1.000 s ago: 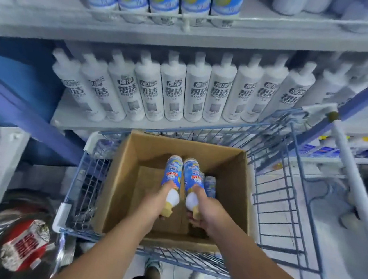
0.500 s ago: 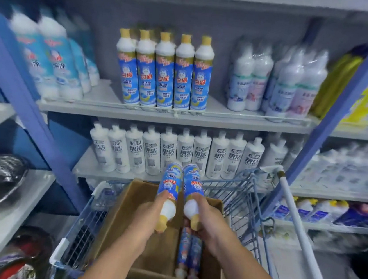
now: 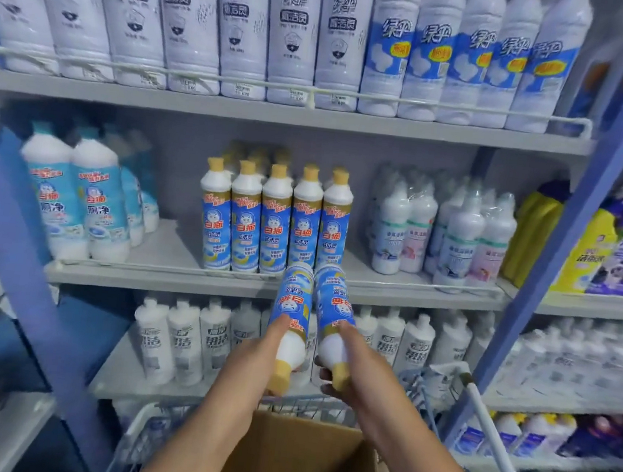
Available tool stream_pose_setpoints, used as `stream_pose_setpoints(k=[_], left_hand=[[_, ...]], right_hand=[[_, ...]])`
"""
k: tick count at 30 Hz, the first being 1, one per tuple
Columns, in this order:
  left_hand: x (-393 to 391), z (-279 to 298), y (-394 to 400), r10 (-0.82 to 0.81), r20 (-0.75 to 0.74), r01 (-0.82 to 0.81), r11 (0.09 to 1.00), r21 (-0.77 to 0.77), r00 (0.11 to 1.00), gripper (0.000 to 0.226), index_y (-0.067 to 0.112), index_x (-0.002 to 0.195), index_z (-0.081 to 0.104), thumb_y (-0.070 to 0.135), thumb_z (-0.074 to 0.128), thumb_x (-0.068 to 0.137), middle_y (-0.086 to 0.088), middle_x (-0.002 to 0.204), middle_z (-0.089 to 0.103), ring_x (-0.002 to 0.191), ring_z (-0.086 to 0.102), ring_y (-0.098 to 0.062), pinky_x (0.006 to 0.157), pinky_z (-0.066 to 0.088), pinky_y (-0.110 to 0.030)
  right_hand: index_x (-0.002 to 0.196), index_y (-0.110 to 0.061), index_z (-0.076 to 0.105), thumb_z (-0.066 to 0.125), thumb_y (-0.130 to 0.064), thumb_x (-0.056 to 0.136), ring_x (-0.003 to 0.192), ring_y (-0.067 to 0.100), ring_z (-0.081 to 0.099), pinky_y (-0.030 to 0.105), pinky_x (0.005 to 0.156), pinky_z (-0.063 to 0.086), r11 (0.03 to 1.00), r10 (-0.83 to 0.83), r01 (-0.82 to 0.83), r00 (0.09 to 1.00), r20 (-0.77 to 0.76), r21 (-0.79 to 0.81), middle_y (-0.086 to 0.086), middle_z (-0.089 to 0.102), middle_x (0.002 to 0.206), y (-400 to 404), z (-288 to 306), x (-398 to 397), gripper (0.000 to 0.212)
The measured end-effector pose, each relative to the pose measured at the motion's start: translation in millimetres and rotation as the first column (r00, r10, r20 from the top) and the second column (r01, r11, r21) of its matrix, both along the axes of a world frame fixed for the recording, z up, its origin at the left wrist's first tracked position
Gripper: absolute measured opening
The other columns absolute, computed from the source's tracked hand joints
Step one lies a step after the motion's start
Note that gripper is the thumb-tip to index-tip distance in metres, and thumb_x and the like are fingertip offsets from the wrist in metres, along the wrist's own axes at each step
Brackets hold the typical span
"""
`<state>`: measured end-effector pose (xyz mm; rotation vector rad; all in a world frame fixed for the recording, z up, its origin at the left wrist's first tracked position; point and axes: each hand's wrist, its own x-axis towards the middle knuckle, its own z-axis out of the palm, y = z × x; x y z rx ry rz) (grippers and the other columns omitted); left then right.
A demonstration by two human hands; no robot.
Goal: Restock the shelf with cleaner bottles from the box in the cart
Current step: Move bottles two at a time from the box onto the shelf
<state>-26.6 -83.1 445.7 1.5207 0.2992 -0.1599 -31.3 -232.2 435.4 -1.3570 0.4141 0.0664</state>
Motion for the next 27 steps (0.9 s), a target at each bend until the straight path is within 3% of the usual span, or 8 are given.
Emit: stream_pose_setpoints(k=[5,9,12,15,18,22,25,27], left_hand=[[31.3,2.0,9.8,0.001,-0.004,-0.001,1.000,0.013,1.000,0.044,0.017,0.083,0.069,0.060,0.059,0.086,-0.013,0.078,0.076,0.072,0.072,-0.027,0.061,0.050,-0.031],[47.2,-2.5,9.5,-0.028,-0.003,0.028,1.000,0.012,1.000,0.037,0.018,0.084,0.065,0.055,0.059,0.089,-0.014,0.077,0.076,0.067,0.072,-0.026,0.054,0.049,-0.026],[56.5,-9.3,4.4,-0.024,-0.033,0.024,1.000,-0.003,0.999,0.045,0.018,0.087,0.067,0.063,0.063,0.081,-0.014,0.078,0.076,0.075,0.074,-0.032,0.069,0.057,-0.041],[60.2,-9.6,-1.0,0.000,-0.043,0.000,1.000,0.002,0.999,0.050,0.017,0.086,0.068,0.066,0.064,0.077,-0.013,0.076,0.076,0.074,0.073,-0.031,0.072,0.055,-0.040],[63.2,-9.1,-6.3,0.024,-0.052,-0.023,1.000,0.009,0.998,0.064,0.019,0.086,0.068,0.076,0.062,0.057,-0.013,0.084,0.076,0.080,0.074,-0.031,0.082,0.058,-0.048],[67.1,-11.3,-13.7,0.046,-0.044,-0.046,0.999,0.011,0.998,0.057,0.020,0.083,0.064,0.073,0.067,0.062,-0.014,0.090,0.073,0.083,0.073,-0.033,0.084,0.058,-0.056],[70.3,-12.9,-18.1,0.050,-0.051,-0.050,0.999,-0.001,0.997,0.068,0.020,0.084,0.065,0.077,0.063,0.048,-0.014,0.088,0.073,0.082,0.073,-0.033,0.083,0.059,-0.055],[71.8,-15.8,-19.1,0.052,-0.044,-0.052,0.999,-0.014,0.998,0.058,0.019,0.084,0.065,0.072,0.066,0.062,-0.012,0.079,0.075,0.080,0.073,-0.032,0.078,0.059,-0.047]], right_hand=[[0.103,-0.006,0.068,0.053,-0.042,0.098,0.062,0.022,0.062,0.031,0.057,0.053,0.998,-0.055,0.055,0.998,0.013,-0.008,0.012,0.071,0.076,13.0,6.1,20.2,0.039],[0.102,-0.004,0.066,0.053,-0.042,0.099,0.059,0.023,0.062,0.030,0.056,0.052,0.996,-0.087,0.086,0.996,0.001,0.015,0.012,0.070,0.072,14.7,5.0,28.6,0.041],[0.105,-0.007,0.066,0.055,-0.047,0.096,0.062,0.024,0.065,0.031,0.058,0.054,0.995,-0.096,0.096,0.995,-0.012,-0.018,0.015,0.073,0.080,5.8,1.4,35.4,0.043],[0.106,-0.008,0.066,0.054,-0.048,0.096,0.063,0.022,0.065,0.031,0.059,0.054,0.997,-0.070,0.070,0.997,-0.013,-0.014,0.016,0.074,0.083,-2.7,0.9,39.2,0.043],[0.107,-0.008,0.066,0.053,-0.047,0.097,0.063,0.022,0.065,0.031,0.059,0.055,0.999,-0.044,0.044,0.999,-0.013,-0.028,0.017,0.073,0.087,-6.4,0.0,40.5,0.042],[0.106,-0.007,0.065,0.052,-0.046,0.098,0.065,0.023,0.065,0.031,0.060,0.056,0.999,-0.031,0.031,0.999,-0.012,-0.037,0.016,0.073,0.086,-10.7,-2.6,43.0,0.042],[0.106,-0.008,0.065,0.053,-0.046,0.097,0.066,0.024,0.064,0.032,0.061,0.055,0.999,-0.020,0.020,1.000,-0.002,-0.026,0.016,0.071,0.086,-13.6,-4.8,46.1,0.041],[0.107,-0.009,0.066,0.054,-0.047,0.096,0.065,0.023,0.063,0.033,0.062,0.054,1.000,-0.015,0.015,1.000,0.003,-0.010,0.014,0.070,0.084,-14.3,-6.3,49.1,0.042]])
